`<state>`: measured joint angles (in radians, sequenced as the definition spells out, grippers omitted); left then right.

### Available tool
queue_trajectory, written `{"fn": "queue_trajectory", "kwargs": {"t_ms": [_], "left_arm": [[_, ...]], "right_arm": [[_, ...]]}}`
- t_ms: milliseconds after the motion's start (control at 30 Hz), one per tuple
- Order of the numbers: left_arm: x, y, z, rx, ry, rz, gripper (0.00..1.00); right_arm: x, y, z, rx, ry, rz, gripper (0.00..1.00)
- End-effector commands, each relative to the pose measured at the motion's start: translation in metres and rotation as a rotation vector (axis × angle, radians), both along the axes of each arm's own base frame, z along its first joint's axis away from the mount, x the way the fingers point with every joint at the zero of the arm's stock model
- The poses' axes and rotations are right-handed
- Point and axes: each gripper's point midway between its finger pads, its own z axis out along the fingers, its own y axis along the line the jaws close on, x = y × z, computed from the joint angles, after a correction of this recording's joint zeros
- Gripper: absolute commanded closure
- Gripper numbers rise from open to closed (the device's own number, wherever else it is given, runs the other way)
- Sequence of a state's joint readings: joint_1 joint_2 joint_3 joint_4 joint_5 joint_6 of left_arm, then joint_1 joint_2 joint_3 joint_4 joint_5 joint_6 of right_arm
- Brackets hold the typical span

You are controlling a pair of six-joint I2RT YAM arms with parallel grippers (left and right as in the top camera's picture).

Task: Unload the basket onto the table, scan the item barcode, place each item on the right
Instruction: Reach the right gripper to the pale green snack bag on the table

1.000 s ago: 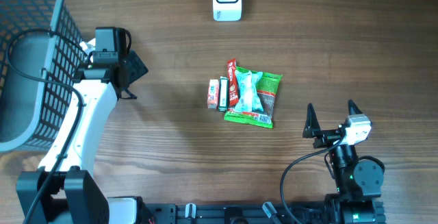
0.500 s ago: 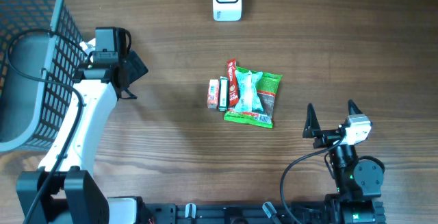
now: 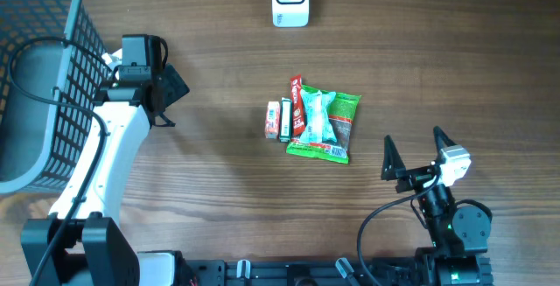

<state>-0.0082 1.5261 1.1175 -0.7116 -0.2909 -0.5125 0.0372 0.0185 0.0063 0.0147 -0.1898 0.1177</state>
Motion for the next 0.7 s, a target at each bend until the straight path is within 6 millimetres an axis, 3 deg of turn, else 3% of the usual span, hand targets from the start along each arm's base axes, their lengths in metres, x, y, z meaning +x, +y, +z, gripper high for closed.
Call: {"fn": "queue_trajectory", "kwargs": {"t_ms": [0,233,333,400,533,667], "left_arm": [[0.0,0.004,-0.001,0.019,0.007,0.001,0.0],[0.0,0.004,-0.001,0.019,0.007,0.001,0.0],[0.0,0.004,-0.001,0.019,0.007,0.001,0.0],[0.0,0.004,-0.001,0.019,0.007,0.001,0.0],[0.0,0.004,-0.001,0.019,0.008,0.001,0.0],[0.0,0.004,-0.001,0.019,0.007,0.001,0.0]], "right_arm": [[-0.006,0.011,0.015,0.094,0.001,0.072,0.0],[-0.018,0.011,0.094,0.088,-0.005,0.072,0.0],[-0.015,0.012,0.126,0.083,0.044,0.078,0.0],[-0.009,0.024,0.154,0.035,0.1,0.146,0.0],[0.01,0.031,0.174,-0.014,0.283,0.193,0.0],[0.03,0.032,0.171,-0.049,0.553,0.209,0.0]]}}
